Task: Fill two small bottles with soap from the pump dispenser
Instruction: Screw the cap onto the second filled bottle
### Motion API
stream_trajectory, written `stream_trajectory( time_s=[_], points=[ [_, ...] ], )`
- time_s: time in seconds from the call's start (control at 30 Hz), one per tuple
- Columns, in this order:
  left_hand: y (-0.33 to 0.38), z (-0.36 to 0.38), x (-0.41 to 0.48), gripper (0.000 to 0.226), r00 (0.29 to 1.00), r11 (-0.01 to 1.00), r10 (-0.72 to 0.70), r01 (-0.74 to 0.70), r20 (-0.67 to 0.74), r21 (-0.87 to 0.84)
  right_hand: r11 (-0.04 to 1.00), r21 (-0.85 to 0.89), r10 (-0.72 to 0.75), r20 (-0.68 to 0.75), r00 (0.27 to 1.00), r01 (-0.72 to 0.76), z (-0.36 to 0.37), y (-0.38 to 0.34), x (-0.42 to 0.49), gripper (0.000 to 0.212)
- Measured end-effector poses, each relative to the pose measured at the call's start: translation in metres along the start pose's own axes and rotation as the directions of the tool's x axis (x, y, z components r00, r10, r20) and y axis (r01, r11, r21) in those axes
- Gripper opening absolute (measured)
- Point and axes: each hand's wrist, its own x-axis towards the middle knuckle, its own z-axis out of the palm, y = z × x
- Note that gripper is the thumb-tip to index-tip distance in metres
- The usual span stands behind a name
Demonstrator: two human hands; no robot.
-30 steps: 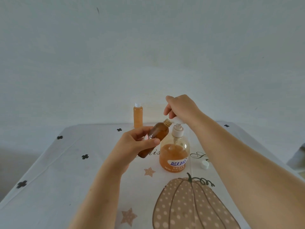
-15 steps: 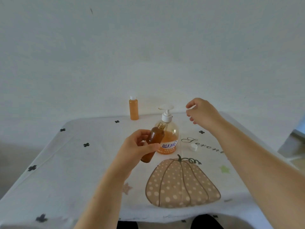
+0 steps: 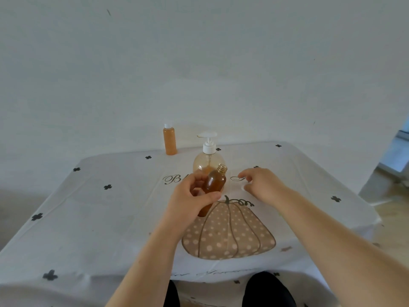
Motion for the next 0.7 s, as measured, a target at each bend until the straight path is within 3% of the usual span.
stream_trajectory(
  time_s=[0.23, 0.4, 0.5, 0.7],
  points=[
    [-0.003, -0.001, -0.003, 0.036, 1.000, 1.000, 0.000, 0.000, -0.015, 0.011, 0.999, -0.035, 0.021, -0.013, 1.000, -0.022, 0.007, 0.000, 0.001, 0.034],
    [0.001, -0.006, -0.004, 0.037, 1.000, 1.000, -0.026, 0.026, -0.016, -0.009, 0.980, 0.187, -0.034, -0.151, 0.988, 0.063, -0.010, -0.010, -0.007, 0.021],
    [0.004, -0.009, -0.005, 0.040, 0.999, 0.999, -0.032, 0.032, -0.016, -0.041, 0.913, 0.374, -0.096, -0.196, 0.976, 0.164, -0.035, -0.028, -0.018, 0.016],
    [0.005, -0.019, -0.003, 0.041, 1.000, 1.000, 0.002, -0.002, -0.001, 0.000, 0.816, 0.502, -0.286, -0.080, 0.955, 0.286, -0.060, -0.054, -0.039, 0.020]
  ],
)
